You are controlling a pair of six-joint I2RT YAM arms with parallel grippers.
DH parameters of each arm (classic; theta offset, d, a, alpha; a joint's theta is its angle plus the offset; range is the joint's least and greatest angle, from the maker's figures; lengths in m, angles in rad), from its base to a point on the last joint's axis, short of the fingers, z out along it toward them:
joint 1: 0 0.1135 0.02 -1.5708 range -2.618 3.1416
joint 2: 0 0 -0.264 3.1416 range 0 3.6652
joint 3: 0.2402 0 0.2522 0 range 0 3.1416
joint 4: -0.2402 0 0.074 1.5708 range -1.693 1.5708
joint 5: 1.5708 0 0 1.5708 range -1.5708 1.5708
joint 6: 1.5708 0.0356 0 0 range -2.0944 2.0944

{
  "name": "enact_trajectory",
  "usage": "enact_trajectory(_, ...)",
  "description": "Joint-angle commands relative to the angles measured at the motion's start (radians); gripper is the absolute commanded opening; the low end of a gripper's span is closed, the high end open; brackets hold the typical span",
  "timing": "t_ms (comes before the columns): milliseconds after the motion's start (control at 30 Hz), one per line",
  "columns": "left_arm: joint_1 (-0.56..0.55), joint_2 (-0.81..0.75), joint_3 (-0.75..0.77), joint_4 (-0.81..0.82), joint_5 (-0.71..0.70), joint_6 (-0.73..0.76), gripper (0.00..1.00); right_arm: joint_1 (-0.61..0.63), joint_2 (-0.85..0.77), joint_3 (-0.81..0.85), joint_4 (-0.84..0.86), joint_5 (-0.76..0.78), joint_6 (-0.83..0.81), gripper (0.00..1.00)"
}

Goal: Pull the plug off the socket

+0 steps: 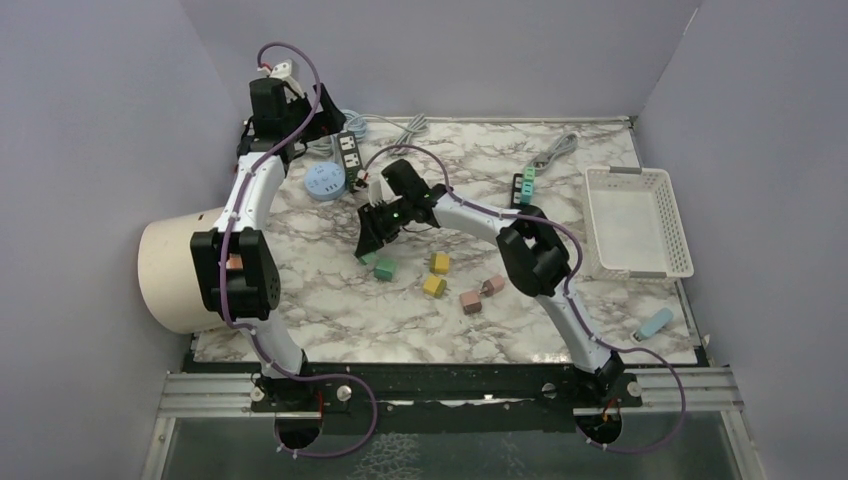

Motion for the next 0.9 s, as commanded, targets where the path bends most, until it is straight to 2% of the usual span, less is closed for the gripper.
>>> enact_trajectory(0,0.003,-0.049,-0.010,-0.001,0.008,-0.008,0.99,0.011,0.024,0.079,-0.159,0.075,-0.127,0.51)
enact_trajectory(100,0.003,-0.053,-0.008,0.009,0.017,-0.017,0.99,0.012,-0.019,0.096,-0.213,0.156,-0.178,0.55)
enact_trajectory(267,0.003,-0.049,-0.009,0.017,0.026,-0.021,0.99,-0.015,-0.149,0.046,-0.196,0.229,-0.206,0.57)
enact_trajectory(400,0.002,-0.056,-0.022,0.030,0.040,-0.026,0.99,-0.108,-0.295,-0.064,-0.131,0.260,-0.157,0.57)
enact_trajectory(467,0.003,-0.064,-0.031,0.040,0.050,-0.028,0.99,-0.185,-0.394,-0.191,-0.058,0.298,-0.114,0.57)
enact_trajectory(567,0.002,-0.073,-0.043,0.054,0.064,-0.030,0.99,-0.303,-0.528,-0.326,0.014,0.419,-0.070,0.58)
enact_trajectory(633,0.002,-0.077,-0.047,0.056,0.069,-0.030,0.99,-0.362,-0.579,-0.366,-0.007,0.558,-0.078,0.62)
enact_trajectory(733,0.001,-0.083,-0.053,0.059,0.085,-0.032,0.99,-0.416,-0.590,-0.368,-0.081,0.752,-0.110,0.63)
enact_trajectory(867,-0.001,-0.087,-0.067,0.059,0.096,-0.027,0.99,-0.475,-0.562,-0.366,-0.148,0.837,-0.095,0.64)
